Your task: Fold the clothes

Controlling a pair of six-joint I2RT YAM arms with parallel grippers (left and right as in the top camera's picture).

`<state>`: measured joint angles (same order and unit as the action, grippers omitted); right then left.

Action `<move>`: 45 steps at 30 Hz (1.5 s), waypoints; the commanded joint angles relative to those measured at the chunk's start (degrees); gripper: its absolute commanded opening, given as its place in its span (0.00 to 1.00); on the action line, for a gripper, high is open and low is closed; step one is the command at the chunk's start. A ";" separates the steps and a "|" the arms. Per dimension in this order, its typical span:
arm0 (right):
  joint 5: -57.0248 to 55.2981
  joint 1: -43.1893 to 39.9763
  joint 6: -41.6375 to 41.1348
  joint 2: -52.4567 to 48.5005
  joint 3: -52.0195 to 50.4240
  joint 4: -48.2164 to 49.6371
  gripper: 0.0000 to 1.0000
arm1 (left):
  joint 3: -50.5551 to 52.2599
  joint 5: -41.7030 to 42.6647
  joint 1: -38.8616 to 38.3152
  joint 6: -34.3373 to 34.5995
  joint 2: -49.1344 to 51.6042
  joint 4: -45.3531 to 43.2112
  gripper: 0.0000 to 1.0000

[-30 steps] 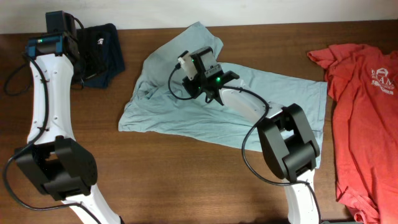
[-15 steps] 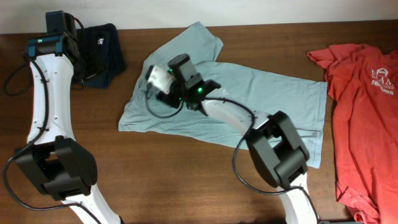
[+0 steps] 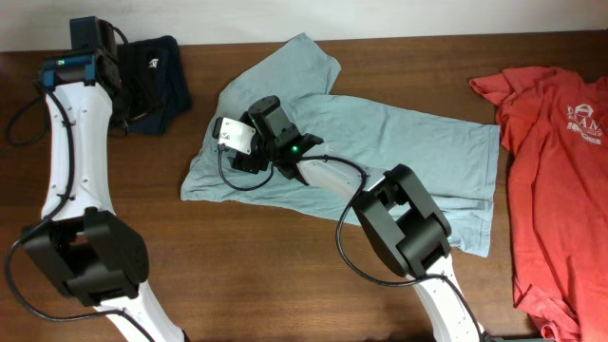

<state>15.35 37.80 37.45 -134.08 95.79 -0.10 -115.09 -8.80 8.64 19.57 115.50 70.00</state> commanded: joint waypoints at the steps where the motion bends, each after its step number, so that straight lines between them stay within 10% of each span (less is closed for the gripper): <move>1: 0.55 -0.26 0.26 -2.34 0.92 1.11 0.80 | -0.46 0.22 -0.11 0.15 -0.66 -0.13 0.99; 8: 0.52 -0.26 0.24 -3.37 0.92 4.33 0.66 | -0.46 0.22 -0.11 0.15 -0.66 -0.13 0.99; 15: 0.24 -0.31 0.15 -3.37 0.92 5.99 0.07 | -0.46 0.22 -0.11 0.15 -0.66 -0.11 0.99; 36: -8.50 -4.70 -4.22 -3.48 0.92 15.43 0.04 | -0.46 0.22 -0.11 0.15 -0.66 -0.13 0.99; 37: -8.52 -5.42 -5.64 -3.50 0.92 16.13 0.08 | -0.46 0.22 -0.11 0.15 -0.66 -0.11 0.99; 39: -8.50 -6.64 -8.50 -3.50 0.92 17.57 0.62 | -0.46 0.22 -0.11 0.15 -0.66 -0.13 0.99; 41: -8.52 -7.82 -11.45 -3.50 0.92 18.80 0.95 | -0.46 0.22 -0.11 0.15 -0.66 -0.13 0.99; 45: -8.61 -9.64 -15.54 -3.45 0.94 19.12 0.99 | -0.46 0.22 -0.11 0.15 -0.66 -0.13 0.99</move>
<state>7.35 29.04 27.86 -137.34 95.83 18.74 -115.09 -8.80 8.64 19.57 115.50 69.97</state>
